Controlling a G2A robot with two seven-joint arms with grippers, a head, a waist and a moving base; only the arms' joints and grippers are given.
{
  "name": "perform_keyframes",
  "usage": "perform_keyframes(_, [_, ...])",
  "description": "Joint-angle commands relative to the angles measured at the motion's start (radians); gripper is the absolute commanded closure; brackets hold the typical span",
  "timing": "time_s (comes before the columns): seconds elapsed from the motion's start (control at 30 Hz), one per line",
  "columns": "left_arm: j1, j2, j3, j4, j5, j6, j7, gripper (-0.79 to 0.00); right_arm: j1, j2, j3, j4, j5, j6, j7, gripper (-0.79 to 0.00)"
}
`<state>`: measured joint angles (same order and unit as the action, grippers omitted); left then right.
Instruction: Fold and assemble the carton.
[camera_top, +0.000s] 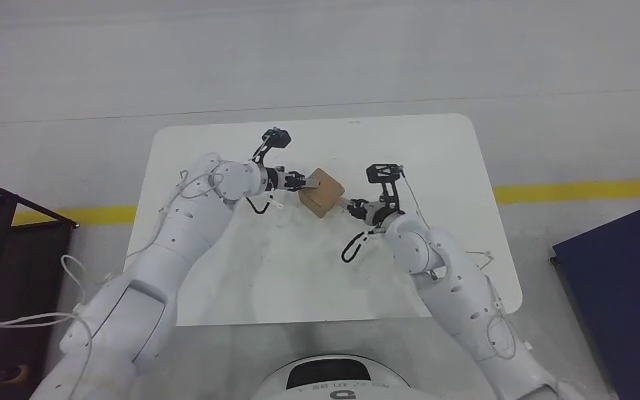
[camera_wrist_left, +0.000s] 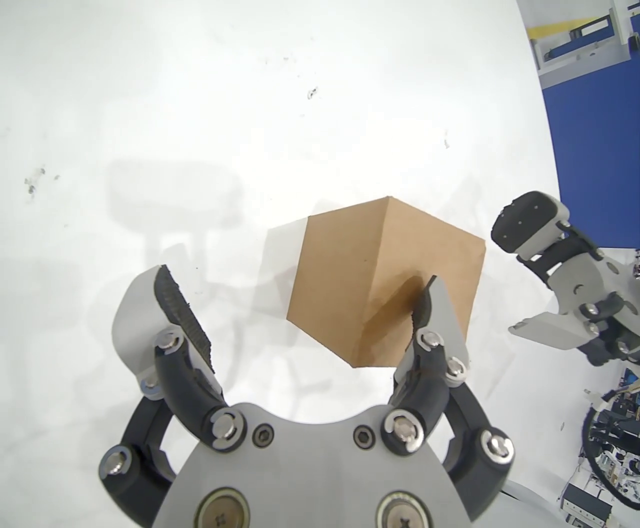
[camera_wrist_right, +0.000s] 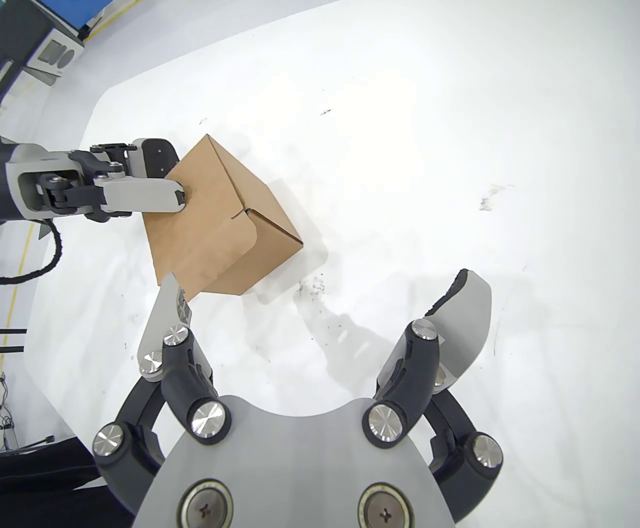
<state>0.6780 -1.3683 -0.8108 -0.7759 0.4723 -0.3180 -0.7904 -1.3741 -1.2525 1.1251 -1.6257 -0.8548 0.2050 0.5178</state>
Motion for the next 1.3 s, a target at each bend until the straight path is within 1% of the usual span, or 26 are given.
perform_keyframes(0.0, [-0.002,-0.002,0.002,0.004,0.001,-0.003,0.001,-0.742,0.008,-0.002,-0.005,0.014,0.0,0.002,-0.002,-0.785])
perform_keyframes(0.13, [-0.004,-0.006,0.005,0.011,0.002,-0.006,0.005,-0.72,0.028,-0.006,-0.021,0.044,-0.027,0.021,0.005,-0.785])
perform_keyframes(0.8, [-0.005,-0.022,0.014,0.02,-0.015,-0.035,-0.005,-0.613,0.091,-0.028,-0.075,0.123,-0.054,0.029,0.016,-0.785])
perform_keyframes(1.1, [-0.004,-0.023,0.009,0.015,-0.018,-0.046,-0.01,-0.622,0.1,-0.033,-0.073,0.142,-0.053,0.029,0.025,-0.785])
perform_keyframes(1.23, [-0.002,-0.023,0.004,0.012,-0.029,-0.053,-0.01,-0.662,0.111,-0.037,-0.079,0.158,-0.049,0.031,0.024,-0.785])
perform_keyframes(1.27, [-0.002,-0.023,0.001,0.012,-0.036,-0.057,-0.013,-0.686,0.112,-0.038,-0.078,0.157,-0.049,0.032,0.023,-0.785])
